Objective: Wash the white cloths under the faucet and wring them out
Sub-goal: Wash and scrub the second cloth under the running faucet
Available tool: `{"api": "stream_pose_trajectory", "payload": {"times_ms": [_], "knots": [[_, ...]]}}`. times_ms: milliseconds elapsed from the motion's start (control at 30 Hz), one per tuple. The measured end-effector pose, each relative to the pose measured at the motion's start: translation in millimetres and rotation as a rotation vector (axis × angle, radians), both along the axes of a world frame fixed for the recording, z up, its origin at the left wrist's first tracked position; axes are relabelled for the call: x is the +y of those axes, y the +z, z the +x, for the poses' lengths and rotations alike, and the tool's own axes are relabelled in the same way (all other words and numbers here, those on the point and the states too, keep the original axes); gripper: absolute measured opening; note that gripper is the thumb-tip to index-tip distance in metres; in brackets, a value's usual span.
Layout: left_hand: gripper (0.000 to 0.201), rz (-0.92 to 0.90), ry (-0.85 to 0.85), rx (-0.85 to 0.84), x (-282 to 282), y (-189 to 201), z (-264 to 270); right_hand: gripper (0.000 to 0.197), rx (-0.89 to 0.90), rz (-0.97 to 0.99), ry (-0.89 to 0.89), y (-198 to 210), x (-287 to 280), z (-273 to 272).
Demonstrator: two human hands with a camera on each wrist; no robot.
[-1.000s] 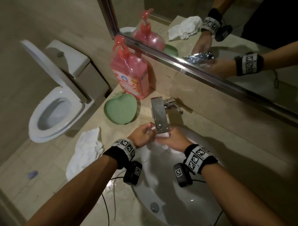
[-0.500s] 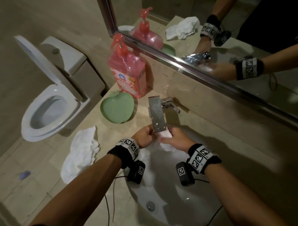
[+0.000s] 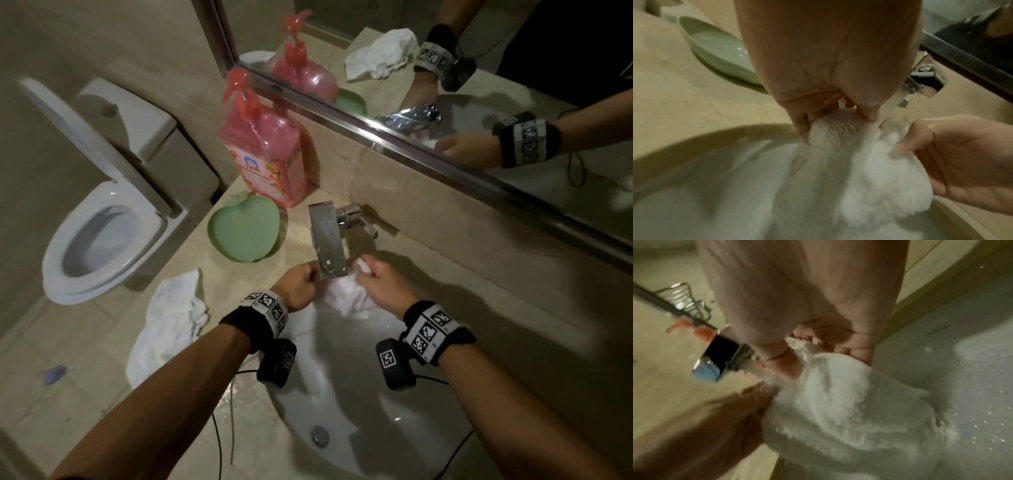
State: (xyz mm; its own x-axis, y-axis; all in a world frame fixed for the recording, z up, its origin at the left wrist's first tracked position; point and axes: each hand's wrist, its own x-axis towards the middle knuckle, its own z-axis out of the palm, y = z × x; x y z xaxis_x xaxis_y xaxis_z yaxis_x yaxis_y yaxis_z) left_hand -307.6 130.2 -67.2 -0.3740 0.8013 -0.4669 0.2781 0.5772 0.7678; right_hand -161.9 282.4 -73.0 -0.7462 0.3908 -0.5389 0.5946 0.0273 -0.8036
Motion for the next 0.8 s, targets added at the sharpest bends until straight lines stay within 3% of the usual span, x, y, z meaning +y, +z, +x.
{"api": "stream_pose_trajectory", "payload": {"times_ms": [133,200,233,300,433,600,700,800], "knots": [[0.025,-0.027,-0.093,0.025,-7,16,-2,0.041,0.074,-0.035,0.105,-3,-29,-18],[0.030,-0.049,-0.034,-0.027,-11,20,-4,0.017,0.056,-0.002,0.182,-4,-40,-25],[0.032,-0.067,0.014,-0.042,-13,20,-7,0.015,0.029,0.035,0.221,-3,-43,-27],[0.033,-0.107,0.059,-0.019,-18,16,-16,0.014,-0.043,0.021,0.149,-4,-41,-27],[0.025,-0.138,-0.084,0.079,-23,2,-15,0.007,-0.057,-0.078,-0.049,-1,-30,-27],[0.032,-0.081,-0.062,0.059,-9,-7,-2,0.021,0.035,-0.029,-0.122,8,-17,-14],[0.022,0.004,-0.029,0.021,7,-4,3,0.046,0.005,-0.072,-0.103,8,-12,-5],[0.018,0.077,-0.074,0.019,18,-5,5,0.024,-0.046,0.021,0.011,3,-9,5]]}}
